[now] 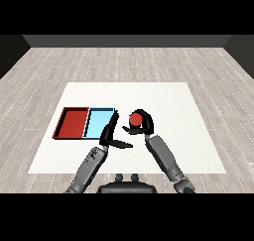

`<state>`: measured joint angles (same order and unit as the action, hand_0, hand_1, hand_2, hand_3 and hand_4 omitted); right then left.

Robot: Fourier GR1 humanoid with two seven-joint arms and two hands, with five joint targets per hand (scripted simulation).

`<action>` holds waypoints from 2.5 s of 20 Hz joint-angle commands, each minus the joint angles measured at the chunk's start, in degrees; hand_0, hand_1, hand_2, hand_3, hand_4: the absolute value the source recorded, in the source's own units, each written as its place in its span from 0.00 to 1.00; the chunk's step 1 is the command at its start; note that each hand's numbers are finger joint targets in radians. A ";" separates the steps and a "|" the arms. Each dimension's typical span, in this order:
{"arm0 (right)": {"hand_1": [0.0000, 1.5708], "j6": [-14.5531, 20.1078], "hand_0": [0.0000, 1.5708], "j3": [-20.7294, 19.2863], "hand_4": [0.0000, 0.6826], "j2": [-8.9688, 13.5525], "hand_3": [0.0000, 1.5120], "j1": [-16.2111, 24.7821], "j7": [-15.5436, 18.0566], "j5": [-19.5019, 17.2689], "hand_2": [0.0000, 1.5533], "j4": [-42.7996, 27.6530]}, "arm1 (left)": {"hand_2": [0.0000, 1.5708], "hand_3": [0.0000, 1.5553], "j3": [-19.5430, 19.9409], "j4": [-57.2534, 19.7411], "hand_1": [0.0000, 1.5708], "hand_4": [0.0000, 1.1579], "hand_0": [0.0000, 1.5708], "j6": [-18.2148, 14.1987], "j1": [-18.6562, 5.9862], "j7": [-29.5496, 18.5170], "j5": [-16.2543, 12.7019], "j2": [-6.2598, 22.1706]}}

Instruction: Pick the red can and put it in the red box

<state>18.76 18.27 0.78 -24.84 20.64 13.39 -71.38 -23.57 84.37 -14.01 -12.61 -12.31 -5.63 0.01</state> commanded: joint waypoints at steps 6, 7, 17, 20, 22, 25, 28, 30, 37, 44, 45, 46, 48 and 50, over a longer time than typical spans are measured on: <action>0.89 3.00 0.89 5.36 0.90 -0.77 0.93 1.58 -3.82 -1.07 0.92 -7.09 | 0.00 0.00 0.84 -0.40 0.00 0.00 0.00 1.06 -3.19 3.89 -0.13 1.59; 0.90 6.19 0.90 7.48 0.90 -0.77 0.93 -2.41 2.38 4.11 0.92 0.39 | 0.00 0.00 0.43 -2.68 0.00 0.00 0.00 -0.13 -3.75 1.57 -0.09 0.00; 0.92 10.72 0.92 15.30 0.90 -0.77 0.91 -3.01 3.14 6.36 0.92 -2.21 | 0.00 0.00 -4.25 -11.02 0.00 0.00 0.00 -6.31 -11.56 1.15 -3.40 -0.01; 0.92 4.95 0.92 10.53 0.88 -0.77 0.92 -1.69 1.54 5.66 0.92 -3.13 | 0.00 0.00 -1.98 -8.78 0.00 0.00 0.00 -2.17 -8.38 1.20 -0.39 -0.01; 0.92 3.94 0.92 9.44 0.87 -0.78 0.91 -3.61 -3.16 4.90 0.92 -6.69 | 0.00 0.00 -2.81 -12.48 0.00 0.00 0.00 -4.29 -12.43 1.70 -1.63 -0.01; 0.93 2.85 0.93 8.61 0.85 -0.78 0.92 -3.71 1.41 6.23 0.93 -1.36 | 0.00 0.00 -4.07 -9.63 0.00 0.00 0.00 -3.23 -9.42 1.38 -1.77 -0.01; 0.93 9.84 0.93 15.64 0.77 -0.77 0.93 -1.24 -0.47 5.00 0.94 -6.73 | 0.00 0.00 -7.31 -9.93 0.00 0.00 0.00 -8.35 -11.92 2.22 -3.93 0.01; 0.95 6.19 0.95 12.33 0.74 -0.76 0.93 -1.53 -1.16 3.89 0.94 -6.76 | 0.00 0.00 -7.18 -9.34 0.00 0.37 0.00 -12.88 -12.10 5.98 1.09 0.02; 0.95 9.15 0.95 15.10 0.76 -0.72 0.92 -3.05 3.37 8.66 0.93 -3.68 | 0.99 0.93 -7.82 -12.26 1.00 0.82 1.00 -13.02 -12.66 4.81 -3.98 0.05; 0.95 4.14 0.95 9.84 0.82 -0.72 0.92 -4.10 2.73 6.28 0.93 -2.70 | 0.94 0.87 -7.56 -10.76 1.00 0.74 1.00 -16.46 -12.12 4.59 -0.96 0.09; 0.96 6.38 0.96 12.83 0.80 -0.73 0.92 -2.50 -0.11 6.88 0.93 -7.66 | 0.95 0.87 -9.02 -10.52 1.00 0.75 1.00 -20.04 -14.94 8.41 -1.43 0.08; 0.97 7.38 0.97 14.40 0.79 -0.72 0.92 -0.85 3.08 6.19 0.93 -6.69 | 0.95 0.86 -8.28 -13.40 1.00 0.74 1.00 -17.48 -10.55 1.44 -1.30 0.09; 0.97 3.68 0.97 9.21 0.79 -0.73 0.92 -3.06 0.16 4.75 0.94 -5.25 | 0.95 0.89 -10.91 -11.41 1.00 0.75 1.00 -19.83 -10.87 2.52 -2.14 0.08; 0.96 6.26 0.96 10.56 0.80 -0.73 0.92 -3.77 1.55 5.06 0.94 -5.62 | 0.97 0.92 -9.30 -10.74 1.00 0.76 1.00 -19.87 -12.32 4.59 -2.22 0.07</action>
<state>24.77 29.52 0.94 -27.17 21.00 18.50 -77.63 -31.11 75.08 -32.60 -24.23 -8.74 -6.87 1.64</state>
